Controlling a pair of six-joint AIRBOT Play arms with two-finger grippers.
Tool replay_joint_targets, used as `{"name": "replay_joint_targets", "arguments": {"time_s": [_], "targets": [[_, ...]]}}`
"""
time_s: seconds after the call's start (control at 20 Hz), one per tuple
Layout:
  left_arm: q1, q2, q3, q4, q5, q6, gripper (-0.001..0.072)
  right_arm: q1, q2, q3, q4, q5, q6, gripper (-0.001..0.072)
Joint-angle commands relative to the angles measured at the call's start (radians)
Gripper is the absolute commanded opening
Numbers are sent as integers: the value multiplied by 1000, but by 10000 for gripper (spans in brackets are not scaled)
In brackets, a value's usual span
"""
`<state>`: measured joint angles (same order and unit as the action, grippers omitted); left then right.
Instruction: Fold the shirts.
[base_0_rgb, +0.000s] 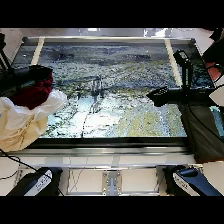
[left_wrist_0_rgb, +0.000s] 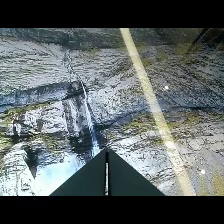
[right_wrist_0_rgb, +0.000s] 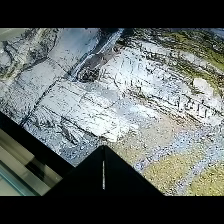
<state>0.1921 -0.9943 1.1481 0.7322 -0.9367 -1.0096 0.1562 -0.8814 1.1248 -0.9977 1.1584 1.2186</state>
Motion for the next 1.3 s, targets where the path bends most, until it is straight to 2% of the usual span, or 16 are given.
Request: {"name": "replay_joint_targets", "arguments": {"time_s": [0.0,0.7,0.85,1.0,1.1,1.15,1.2,1.25], "targets": [[1,-1,-1,0,1,1,12,0,0,-1,0,0,0,12],[1,0,-2,0,1,0,13,0,0,0,-1,0,0,12],[4,0,-2,0,11,0,13,0,-2,0,2,-131,1,12],[4,0,-2,0,8,0,13,0,-2,0,5,-176,0,12],[5,-2,-2,6,97,8,23,0,-2,0,4,-216,0,13],[16,-2,-2,54,169,8,82,0,-2,0,4,-237,0,35],[32,-4,-2,156,259,3,354,0,-2,0,4,-248,0,108],[58,-9,-2,267,318,-38,448,0,-2,0,-2,-250,0,270]]}}
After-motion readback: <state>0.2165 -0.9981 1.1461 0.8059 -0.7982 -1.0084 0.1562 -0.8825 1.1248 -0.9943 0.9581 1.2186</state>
